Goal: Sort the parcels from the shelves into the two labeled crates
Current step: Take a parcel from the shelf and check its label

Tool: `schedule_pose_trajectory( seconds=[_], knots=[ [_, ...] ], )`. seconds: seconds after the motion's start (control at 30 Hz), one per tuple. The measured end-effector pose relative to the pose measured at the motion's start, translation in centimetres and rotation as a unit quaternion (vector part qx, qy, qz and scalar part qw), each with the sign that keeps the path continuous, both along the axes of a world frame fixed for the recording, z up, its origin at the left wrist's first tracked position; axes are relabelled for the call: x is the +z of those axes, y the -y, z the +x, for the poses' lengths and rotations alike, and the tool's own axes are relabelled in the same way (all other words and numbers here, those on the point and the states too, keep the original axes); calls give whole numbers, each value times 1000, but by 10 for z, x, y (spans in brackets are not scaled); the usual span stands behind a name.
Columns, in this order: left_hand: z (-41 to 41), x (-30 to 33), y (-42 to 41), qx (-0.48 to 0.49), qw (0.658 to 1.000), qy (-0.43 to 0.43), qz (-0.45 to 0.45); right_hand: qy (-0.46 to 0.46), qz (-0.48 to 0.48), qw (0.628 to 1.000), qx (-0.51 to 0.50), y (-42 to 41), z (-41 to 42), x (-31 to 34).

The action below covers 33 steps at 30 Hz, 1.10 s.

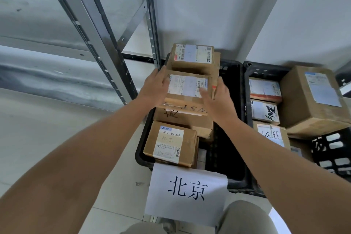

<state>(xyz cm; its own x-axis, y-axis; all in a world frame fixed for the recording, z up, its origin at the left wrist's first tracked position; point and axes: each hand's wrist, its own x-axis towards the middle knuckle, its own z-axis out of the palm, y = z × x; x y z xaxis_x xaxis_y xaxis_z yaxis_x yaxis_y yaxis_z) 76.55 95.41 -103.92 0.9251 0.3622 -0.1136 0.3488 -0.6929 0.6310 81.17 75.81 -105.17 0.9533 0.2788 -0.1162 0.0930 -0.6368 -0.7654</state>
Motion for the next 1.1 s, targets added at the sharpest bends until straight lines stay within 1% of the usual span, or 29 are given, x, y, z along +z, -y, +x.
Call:
schedule_pose_trajectory(
  seconds=[0.07,0.2,0.4,0.5,0.6,0.83,0.9,1.0,1.1],
  knots=[
    [12,14,2,33,999,21,-36,4,9,1000,-24,-1,14,18],
    [54,28,-4,47,993,8,-104,-73,84,993,-38,-12,58,31],
    [92,23,-8,64,975,-41,-210,-134,111,983,-50,-32,103,20],
    [97,20,-8,68,968,-33,-241,-143,117,982,-46,-36,107,19],
    [95,22,-10,84,964,14,-253,-118,124,984,-55,-35,106,21],
    [60,60,-7,115,966,102,-210,-22,155,986,-64,-20,77,51],
    [42,71,-6,131,963,126,-199,0,171,982,-86,-11,58,64],
    [6,82,3,128,963,131,-199,30,184,975,-116,3,24,75],
    [-29,83,12,131,958,121,-226,20,196,973,-124,13,-9,72]
  ],
)
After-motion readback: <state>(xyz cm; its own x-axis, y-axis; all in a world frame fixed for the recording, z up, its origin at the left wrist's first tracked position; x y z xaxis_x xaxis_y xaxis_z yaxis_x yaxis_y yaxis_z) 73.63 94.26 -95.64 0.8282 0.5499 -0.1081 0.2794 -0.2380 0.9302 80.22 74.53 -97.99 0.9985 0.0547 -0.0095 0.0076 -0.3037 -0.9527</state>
